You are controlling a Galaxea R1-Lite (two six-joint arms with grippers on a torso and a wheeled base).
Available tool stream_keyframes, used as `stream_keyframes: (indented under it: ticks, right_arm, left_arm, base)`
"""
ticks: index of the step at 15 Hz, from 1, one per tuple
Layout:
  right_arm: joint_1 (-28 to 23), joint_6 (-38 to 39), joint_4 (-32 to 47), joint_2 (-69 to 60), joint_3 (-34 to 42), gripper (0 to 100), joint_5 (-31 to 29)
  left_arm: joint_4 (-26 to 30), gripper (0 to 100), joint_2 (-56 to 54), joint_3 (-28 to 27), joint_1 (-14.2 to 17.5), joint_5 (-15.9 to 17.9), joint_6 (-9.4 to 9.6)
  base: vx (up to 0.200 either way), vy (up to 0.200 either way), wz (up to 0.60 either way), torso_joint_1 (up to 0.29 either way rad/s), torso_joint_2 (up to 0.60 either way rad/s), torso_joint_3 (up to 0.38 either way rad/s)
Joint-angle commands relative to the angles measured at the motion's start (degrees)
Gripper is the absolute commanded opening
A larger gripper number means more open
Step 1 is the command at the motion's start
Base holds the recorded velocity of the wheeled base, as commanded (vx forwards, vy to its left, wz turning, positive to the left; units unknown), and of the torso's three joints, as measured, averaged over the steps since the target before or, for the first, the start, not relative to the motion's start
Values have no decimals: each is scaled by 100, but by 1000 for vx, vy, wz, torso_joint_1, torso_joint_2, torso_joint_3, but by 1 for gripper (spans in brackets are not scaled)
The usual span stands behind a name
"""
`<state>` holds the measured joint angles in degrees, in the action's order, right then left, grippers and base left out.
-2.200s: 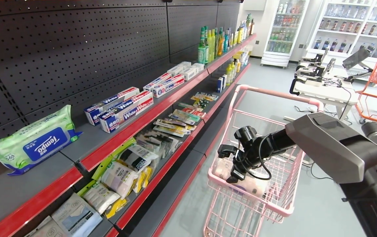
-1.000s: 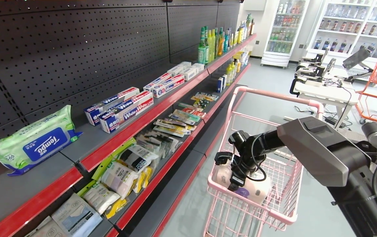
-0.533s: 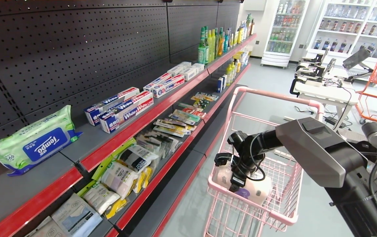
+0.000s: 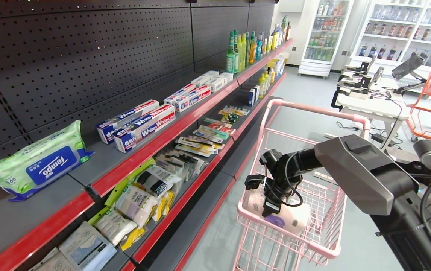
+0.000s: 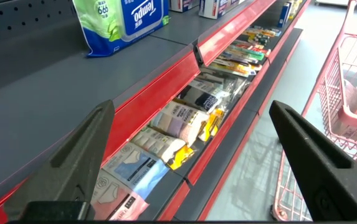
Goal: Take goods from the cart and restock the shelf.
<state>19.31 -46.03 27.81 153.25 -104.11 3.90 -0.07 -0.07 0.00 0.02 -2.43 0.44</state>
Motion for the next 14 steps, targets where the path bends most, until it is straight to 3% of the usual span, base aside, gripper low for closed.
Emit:
stream_keyframes:
  ticks: [1, 5, 7, 14]
  right_arm:
    - [3, 6, 14, 12, 5, 0, 5]
    - [-6, 50, 164, -67, 66, 0, -381]
    - [-41, 50, 419, -331, 347, 0, -847]
    - [-41, 103, 366, -612, 523, 0, -997]
  left_arm:
    - [-1, 100, 7, 0, -2, 5, 0]
    - [-1, 100, 7, 0, -2, -4, 0]
    - [-1, 100, 7, 0, 6, -4, 0]
    - [-1, 100, 7, 0, -2, -4, 0]
  base:
    - [0, 0, 0, 0, 0, 0]
    - [0, 0, 0, 0, 0, 0]
    - [0, 0, 0, 0, 0, 0]
    - [0, 0, 0, 0, 0, 0]
